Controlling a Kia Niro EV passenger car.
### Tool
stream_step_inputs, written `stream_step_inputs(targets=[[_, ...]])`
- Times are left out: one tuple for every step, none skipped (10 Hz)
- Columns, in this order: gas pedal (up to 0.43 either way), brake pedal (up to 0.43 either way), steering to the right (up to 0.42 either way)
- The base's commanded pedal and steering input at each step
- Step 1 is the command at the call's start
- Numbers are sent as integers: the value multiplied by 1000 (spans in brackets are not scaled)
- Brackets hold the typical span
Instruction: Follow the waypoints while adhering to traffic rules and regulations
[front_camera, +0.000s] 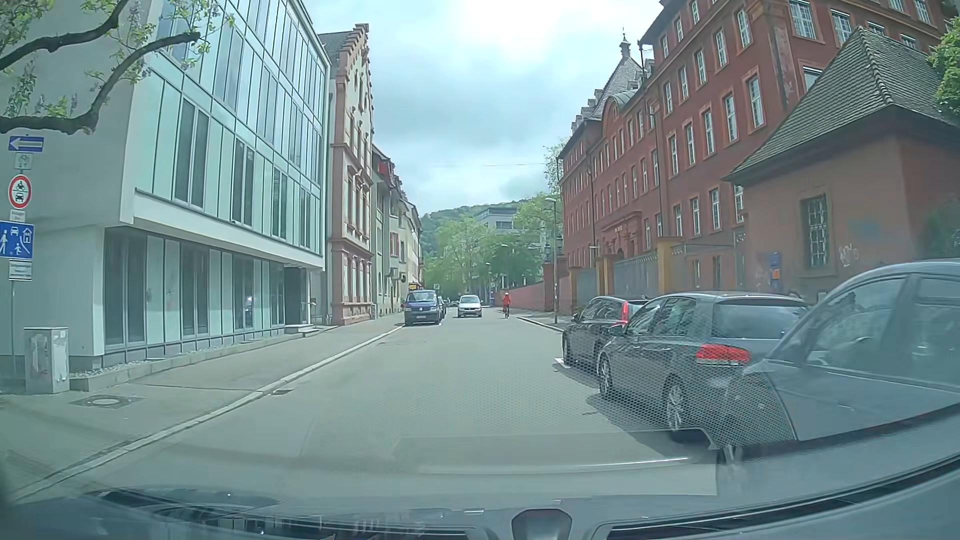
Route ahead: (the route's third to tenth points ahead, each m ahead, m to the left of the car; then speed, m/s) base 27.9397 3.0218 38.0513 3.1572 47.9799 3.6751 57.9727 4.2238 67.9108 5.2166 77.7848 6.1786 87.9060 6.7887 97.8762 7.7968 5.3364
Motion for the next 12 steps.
stream_step_inputs(targets=[[0,0,-10],[0,0,-7],[0,0,-6],[8,0,-6],[20,0,-5],[20,0,-5],[20,0,-4],[20,0,-3],[20,0,-3],[20,0,-3],[20,0,-3],[20,0,-3]])
